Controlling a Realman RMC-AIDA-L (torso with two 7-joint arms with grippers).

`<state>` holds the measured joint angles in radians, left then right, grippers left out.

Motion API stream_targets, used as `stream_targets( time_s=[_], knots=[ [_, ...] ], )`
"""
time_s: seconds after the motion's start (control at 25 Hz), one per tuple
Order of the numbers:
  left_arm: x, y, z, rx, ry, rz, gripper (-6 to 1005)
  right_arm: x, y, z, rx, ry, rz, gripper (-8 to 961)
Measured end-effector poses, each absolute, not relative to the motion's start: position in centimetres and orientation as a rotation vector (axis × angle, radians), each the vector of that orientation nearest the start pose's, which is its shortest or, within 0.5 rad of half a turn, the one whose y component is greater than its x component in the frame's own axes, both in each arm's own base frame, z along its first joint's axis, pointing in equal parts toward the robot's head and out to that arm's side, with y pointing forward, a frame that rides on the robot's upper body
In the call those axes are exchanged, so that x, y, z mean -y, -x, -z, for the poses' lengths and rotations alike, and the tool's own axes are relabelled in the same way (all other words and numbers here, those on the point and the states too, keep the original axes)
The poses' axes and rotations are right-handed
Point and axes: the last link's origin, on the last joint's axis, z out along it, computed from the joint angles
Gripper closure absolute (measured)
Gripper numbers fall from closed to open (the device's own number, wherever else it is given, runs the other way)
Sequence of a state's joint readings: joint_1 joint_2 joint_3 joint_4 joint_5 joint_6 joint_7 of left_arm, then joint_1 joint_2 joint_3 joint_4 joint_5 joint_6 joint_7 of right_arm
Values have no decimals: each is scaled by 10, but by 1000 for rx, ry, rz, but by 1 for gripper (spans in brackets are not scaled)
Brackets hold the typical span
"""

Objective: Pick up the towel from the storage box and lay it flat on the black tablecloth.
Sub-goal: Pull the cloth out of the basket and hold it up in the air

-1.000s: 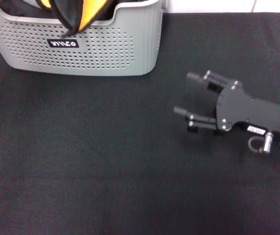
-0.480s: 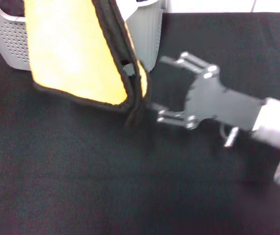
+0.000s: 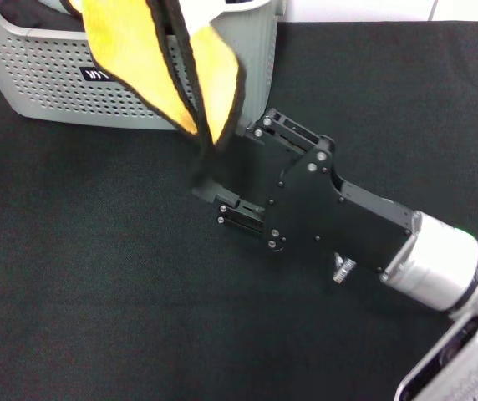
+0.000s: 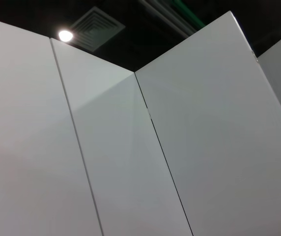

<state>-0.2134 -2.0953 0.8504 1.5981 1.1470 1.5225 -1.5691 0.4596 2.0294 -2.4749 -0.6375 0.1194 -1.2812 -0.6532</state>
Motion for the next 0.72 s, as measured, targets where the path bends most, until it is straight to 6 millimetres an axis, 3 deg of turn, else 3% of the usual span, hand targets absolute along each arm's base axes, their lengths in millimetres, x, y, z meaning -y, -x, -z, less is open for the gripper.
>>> stream_targets(
  time_s=[0.24, 0.72],
  knots=[
    [-290, 137, -178, -139, 2157, 1236, 957, -253, -148, 98, 1093, 1773, -804, 262],
    [-289, 141, -179, -124, 2148, 1243, 957, -249, -161, 100, 1056, 1784, -746, 282]
  ],
)
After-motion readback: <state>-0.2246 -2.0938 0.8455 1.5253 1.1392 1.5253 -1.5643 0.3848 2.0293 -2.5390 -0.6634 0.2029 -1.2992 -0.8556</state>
